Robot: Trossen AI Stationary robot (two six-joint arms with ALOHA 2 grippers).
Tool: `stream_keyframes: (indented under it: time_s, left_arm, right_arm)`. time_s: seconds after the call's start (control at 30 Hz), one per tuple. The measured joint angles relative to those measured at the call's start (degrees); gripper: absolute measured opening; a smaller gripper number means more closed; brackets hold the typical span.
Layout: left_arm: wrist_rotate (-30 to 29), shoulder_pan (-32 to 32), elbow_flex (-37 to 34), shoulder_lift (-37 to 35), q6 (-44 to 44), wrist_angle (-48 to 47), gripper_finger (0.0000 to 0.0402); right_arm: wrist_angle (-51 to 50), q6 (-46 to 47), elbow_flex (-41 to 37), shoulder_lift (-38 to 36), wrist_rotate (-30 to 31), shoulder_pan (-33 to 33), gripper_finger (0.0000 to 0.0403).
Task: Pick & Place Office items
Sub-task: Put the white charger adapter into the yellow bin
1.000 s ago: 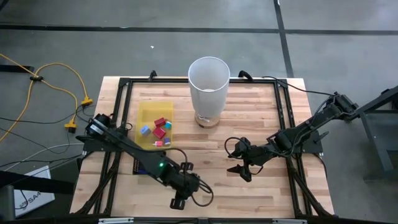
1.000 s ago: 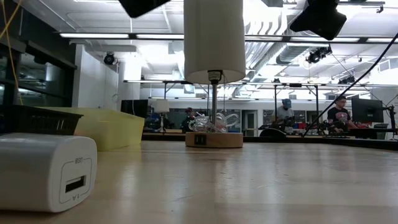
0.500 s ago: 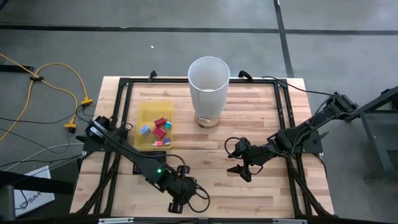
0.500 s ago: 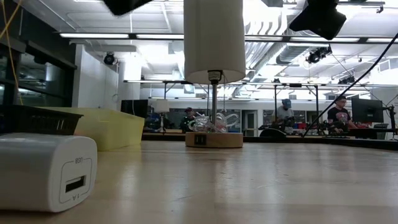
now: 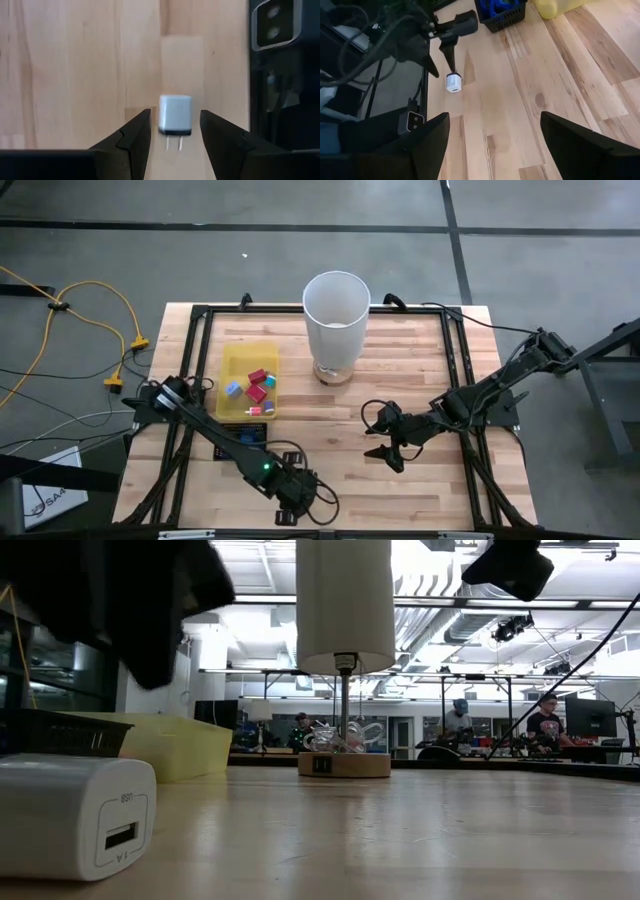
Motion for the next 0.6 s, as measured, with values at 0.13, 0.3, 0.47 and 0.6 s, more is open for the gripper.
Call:
stream_keyframes:
  time_s: [0.13, 0.3, 0.47, 0.6]
  left_arm:
    - [0.02, 0.24, 0.00, 0.72, -0.56, -0.03, 0.0166]
    - [0.05, 0.39, -0.02, 1.41, -0.58, -0.07, 0.0184]
    - [0.22, 0.10, 0.00, 1.88, -1.19, 0.06, 0.0191]
    - [0.21, -0.39, -0.02, 2.01, -2.43, 0.40, 0.0191]
  right_arm:
    - [0.13, 0.00, 0.00, 0.00, 0.00, 0.00, 0.0300]
    - [0.40, 0.00, 0.00, 0.00, 0.02, -0.01, 0.0300]
    - [0.80, -0.01, 0.00, 0.00, 0.00, 0.01, 0.0300]
    - [0.79, 0.00, 0.00, 0.00, 0.00, 0.02, 0.0300]
